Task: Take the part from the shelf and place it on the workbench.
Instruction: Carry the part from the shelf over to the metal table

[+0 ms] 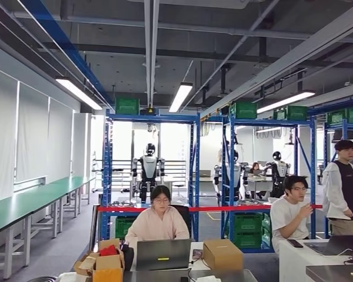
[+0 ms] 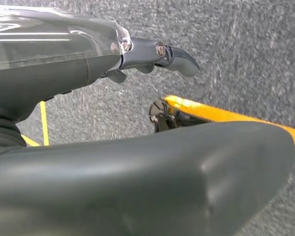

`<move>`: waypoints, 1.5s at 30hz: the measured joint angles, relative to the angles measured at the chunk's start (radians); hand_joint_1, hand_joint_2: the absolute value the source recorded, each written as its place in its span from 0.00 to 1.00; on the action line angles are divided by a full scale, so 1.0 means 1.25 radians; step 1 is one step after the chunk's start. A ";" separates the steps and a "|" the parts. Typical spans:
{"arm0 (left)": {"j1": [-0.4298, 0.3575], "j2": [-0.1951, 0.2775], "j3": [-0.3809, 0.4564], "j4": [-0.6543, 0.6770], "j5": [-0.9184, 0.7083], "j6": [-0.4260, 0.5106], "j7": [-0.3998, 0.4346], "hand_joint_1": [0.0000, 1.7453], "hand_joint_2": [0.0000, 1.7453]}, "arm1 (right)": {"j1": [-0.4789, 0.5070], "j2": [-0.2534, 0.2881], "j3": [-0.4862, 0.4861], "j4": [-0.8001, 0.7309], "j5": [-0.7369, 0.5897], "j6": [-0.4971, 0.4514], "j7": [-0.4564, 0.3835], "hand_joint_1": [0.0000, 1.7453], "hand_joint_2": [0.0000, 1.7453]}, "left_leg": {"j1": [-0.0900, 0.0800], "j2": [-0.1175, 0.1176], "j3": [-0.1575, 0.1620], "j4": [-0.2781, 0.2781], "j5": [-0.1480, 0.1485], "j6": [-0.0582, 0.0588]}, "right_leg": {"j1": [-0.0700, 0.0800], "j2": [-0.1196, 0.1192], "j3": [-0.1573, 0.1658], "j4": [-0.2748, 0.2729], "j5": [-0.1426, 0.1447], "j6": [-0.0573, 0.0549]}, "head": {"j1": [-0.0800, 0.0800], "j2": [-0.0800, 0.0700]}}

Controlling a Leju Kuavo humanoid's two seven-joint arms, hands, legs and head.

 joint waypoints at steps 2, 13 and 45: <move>-0.001 0.001 0.000 0.000 0.000 0.000 0.000 0.00 1.00 | 0.000 0.000 0.000 -0.001 0.000 0.000 0.000 1.00 1.00 | 0.001 0.000 -0.041 0.084 -0.039 -0.006 | -0.002 -0.003 0.009 -0.006 -0.002 -0.006 | 0.000 0.000; 0.002 0.004 0.000 0.000 0.003 0.000 0.001 0.00 1.00 | 0.001 0.000 0.002 -0.001 0.000 0.000 0.000 1.00 1.00 | 0.000 0.001 -0.037 -0.002 0.048 0.010 | 0.001 0.001 0.040 0.003 -0.041 0.020 | 0.000 0.000; 0.007 0.009 0.000 0.000 0.006 -0.005 -0.005 0.00 1.00 | -0.001 0.006 0.014 -0.019 0.010 -0.006 -0.008 1.00 1.00 | 0.000 0.001 -0.030 -0.002 0.044 0.016 | -0.001 0.000 0.043 0.014 -0.055 0.026 | -0.001 0.000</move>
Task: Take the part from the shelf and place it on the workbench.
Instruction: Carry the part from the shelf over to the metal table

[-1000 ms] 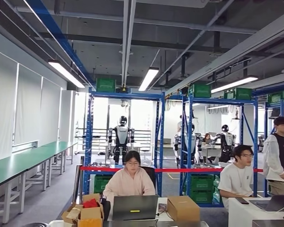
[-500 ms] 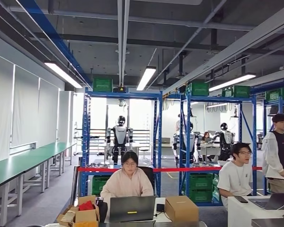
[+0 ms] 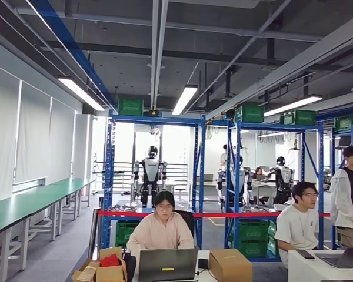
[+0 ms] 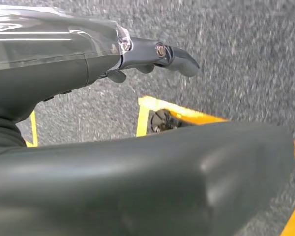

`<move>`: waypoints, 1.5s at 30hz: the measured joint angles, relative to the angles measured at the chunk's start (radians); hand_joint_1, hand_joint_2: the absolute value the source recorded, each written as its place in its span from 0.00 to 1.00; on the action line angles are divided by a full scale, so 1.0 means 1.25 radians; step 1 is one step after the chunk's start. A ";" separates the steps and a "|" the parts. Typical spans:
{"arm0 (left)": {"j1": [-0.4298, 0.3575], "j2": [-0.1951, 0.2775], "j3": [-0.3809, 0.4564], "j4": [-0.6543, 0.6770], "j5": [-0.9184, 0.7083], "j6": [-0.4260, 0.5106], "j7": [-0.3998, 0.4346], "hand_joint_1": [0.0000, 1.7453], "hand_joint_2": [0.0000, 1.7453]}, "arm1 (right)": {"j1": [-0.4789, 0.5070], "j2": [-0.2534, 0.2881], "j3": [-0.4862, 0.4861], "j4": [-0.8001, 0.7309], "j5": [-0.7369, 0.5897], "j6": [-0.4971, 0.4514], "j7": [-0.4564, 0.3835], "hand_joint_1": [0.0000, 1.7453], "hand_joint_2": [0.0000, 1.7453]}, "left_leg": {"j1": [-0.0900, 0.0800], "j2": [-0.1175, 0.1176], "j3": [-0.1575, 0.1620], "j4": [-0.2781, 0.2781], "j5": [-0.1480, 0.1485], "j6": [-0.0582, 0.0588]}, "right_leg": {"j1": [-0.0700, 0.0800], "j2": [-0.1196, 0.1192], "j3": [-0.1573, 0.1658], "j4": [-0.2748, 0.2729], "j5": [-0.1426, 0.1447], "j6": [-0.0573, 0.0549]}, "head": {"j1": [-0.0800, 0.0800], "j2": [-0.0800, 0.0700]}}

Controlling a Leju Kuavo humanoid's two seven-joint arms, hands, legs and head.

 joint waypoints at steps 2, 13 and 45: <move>-0.001 0.000 0.000 0.000 0.000 -0.001 0.000 0.00 1.00 | 0.000 0.000 0.000 -0.001 0.000 0.000 0.000 1.00 1.00 | 0.003 0.000 0.005 -0.003 -0.002 0.007 | -0.001 -0.001 -0.030 0.063 -0.034 0.008 | 0.000 0.000; -0.004 -0.006 0.000 0.000 0.000 -0.004 0.000 0.00 1.00 | -0.002 -0.004 -0.003 0.000 -0.002 -0.002 0.000 1.00 1.00 | 0.000 -0.003 0.038 -0.010 -0.031 -0.004 | 0.010 0.000 -0.062 0.013 0.055 -0.019 | 0.000 0.001; -0.008 -0.009 0.000 0.000 -0.001 -0.006 -0.006 0.00 1.00 | -0.016 -0.006 -0.001 0.002 -0.003 -0.002 0.008 1.00 1.00 | 0.001 -0.002 0.038 -0.010 -0.030 -0.013 | 0.006 0.001 -0.058 0.006 0.054 -0.020 | 0.000 0.000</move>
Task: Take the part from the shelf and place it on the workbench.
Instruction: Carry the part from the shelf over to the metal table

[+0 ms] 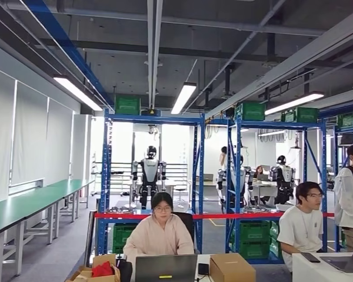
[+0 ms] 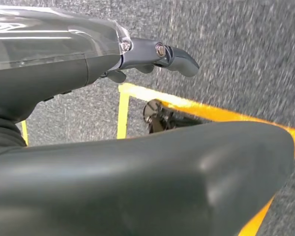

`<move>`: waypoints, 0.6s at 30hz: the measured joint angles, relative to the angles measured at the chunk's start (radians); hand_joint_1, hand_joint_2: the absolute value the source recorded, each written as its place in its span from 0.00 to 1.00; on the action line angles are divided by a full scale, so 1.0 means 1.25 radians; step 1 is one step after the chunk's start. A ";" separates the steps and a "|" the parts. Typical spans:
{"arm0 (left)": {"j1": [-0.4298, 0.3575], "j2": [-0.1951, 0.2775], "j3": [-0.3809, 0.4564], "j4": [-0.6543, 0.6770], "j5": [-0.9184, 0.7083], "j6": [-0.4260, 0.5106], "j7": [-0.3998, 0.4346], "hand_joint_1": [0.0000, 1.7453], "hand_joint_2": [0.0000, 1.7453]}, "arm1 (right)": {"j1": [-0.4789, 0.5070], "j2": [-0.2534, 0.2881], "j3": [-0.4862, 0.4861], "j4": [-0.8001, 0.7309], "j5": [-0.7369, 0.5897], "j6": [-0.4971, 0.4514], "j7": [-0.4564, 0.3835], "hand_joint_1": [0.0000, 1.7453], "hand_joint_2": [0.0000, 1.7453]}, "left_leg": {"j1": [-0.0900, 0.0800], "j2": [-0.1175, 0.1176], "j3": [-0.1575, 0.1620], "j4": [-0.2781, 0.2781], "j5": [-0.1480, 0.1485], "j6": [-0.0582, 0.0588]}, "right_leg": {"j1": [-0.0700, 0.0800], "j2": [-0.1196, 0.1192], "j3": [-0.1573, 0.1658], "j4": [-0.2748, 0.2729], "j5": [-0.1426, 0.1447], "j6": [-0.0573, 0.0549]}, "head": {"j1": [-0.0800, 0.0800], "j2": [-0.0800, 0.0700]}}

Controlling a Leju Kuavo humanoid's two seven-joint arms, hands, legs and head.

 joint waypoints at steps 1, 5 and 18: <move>-0.001 0.000 0.000 0.000 0.000 0.000 0.000 0.00 1.00 | 0.000 -0.001 -0.001 0.000 -0.001 0.000 0.000 1.00 1.00 | 0.000 0.001 -0.001 0.006 -0.007 -0.003 | -0.002 0.000 0.006 -0.007 0.001 -0.004 | 0.000 0.000; -0.001 -0.001 0.000 0.000 -0.001 -0.001 -0.001 0.00 1.00 | -0.001 -0.001 -0.003 0.000 -0.004 0.000 -0.001 1.00 1.00 | 0.001 0.001 -0.085 0.168 -0.078 -0.012 | -0.006 -0.003 0.021 -0.020 -0.002 -0.016 | 0.000 0.000; -0.001 -0.003 0.000 0.000 -0.001 0.000 -0.003 0.00 1.00 | -0.001 -0.001 -0.010 -0.001 -0.008 0.001 -0.001 1.00 1.00 | 0.003 0.003 -0.033 0.003 0.032 0.019 | -0.006 0.000 0.024 0.051 -0.078 0.023 | 0.000 0.000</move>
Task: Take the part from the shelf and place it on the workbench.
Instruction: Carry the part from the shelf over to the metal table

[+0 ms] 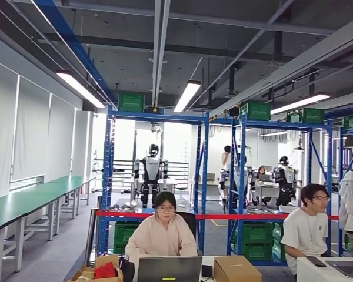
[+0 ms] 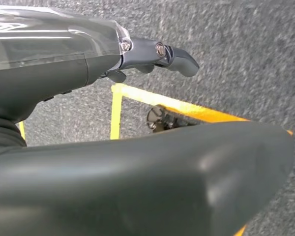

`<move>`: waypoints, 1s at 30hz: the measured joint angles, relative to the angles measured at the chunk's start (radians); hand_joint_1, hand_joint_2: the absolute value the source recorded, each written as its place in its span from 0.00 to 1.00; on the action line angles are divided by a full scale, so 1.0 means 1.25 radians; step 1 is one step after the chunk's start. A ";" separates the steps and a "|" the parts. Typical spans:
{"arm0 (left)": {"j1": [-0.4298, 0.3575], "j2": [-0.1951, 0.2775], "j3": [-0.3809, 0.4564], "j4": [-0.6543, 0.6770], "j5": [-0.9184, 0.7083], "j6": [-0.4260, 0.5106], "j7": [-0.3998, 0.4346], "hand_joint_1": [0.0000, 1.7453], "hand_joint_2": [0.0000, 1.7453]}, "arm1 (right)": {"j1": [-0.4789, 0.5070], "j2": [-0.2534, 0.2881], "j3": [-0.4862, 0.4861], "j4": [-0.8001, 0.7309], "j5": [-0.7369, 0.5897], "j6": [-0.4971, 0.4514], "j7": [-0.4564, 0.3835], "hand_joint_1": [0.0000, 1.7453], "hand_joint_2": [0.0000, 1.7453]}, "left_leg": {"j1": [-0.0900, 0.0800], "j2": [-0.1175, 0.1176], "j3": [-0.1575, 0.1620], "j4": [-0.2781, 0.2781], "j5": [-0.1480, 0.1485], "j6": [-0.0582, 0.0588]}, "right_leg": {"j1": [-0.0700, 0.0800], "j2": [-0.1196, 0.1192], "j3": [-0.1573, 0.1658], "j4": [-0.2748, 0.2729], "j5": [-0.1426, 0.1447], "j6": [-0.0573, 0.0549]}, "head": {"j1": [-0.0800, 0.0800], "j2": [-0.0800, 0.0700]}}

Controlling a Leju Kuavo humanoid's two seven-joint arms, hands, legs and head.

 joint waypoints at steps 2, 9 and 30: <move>-0.001 0.000 0.000 0.000 0.000 0.000 -0.001 0.00 1.00 | 0.001 0.000 -0.001 0.000 0.000 0.000 0.000 1.00 1.00 | 0.000 0.000 0.003 -0.001 -0.004 0.004 | -0.002 0.000 -0.062 0.115 -0.045 0.006 | 0.000 0.000; 0.001 0.000 0.000 0.000 0.000 0.000 -0.001 0.00 1.00 | 0.003 0.000 0.001 -0.001 0.010 -0.004 0.008 1.00 1.00 | -0.002 -0.004 0.036 -0.003 -0.028 -0.005 | 0.002 0.000 -0.033 -0.027 0.084 -0.010 | 0.000 0.000; 0.000 0.000 0.000 0.000 0.000 -0.001 -0.002 0.00 1.00 | 0.002 0.000 -0.004 -0.008 0.004 -0.007 0.001 1.00 1.00 | -0.002 0.000 0.003 0.000 -0.002 0.001 | -0.001 0.001 0.009 -0.020 0.014 -0.001 | 0.000 0.000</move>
